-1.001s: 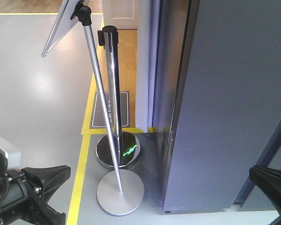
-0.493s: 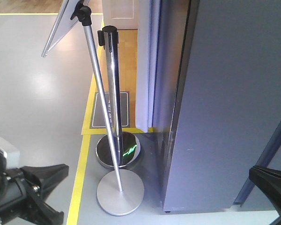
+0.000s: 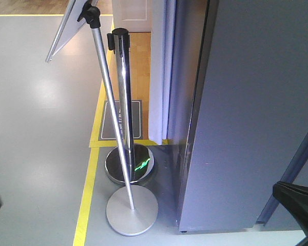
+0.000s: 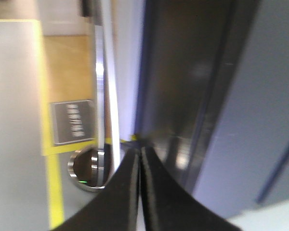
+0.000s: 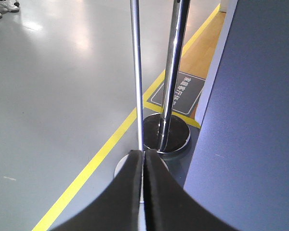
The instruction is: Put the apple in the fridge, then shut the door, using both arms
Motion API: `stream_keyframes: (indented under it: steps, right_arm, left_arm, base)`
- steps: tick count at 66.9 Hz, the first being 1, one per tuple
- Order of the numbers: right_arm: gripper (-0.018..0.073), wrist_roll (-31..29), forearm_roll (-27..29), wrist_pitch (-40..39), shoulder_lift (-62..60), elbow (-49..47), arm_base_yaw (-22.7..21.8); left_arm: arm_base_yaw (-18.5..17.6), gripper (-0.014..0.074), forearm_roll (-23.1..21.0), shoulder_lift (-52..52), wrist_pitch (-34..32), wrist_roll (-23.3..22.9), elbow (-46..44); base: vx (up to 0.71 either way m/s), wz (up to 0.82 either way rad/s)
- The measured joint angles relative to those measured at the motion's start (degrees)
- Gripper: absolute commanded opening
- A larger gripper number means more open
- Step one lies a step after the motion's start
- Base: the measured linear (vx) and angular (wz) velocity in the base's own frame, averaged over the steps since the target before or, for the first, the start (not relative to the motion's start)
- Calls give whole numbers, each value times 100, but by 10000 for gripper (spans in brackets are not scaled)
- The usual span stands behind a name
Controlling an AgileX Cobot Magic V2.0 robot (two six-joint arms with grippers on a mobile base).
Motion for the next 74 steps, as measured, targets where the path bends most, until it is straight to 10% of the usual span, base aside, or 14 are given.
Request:
stream_keyframes:
  steps: [26, 74]
  right_arm:
    - [-2, 0, 0, 0, 0, 0, 0]
    - [-2, 0, 5, 12, 0, 0, 0]
  left_arm:
    - [1614, -6, -5, -2006, 52, 438, 446]
    - [2093, -6, 131, -2459, 460, 967, 446]
  base:
    - [0, 0]
    - [0, 0]
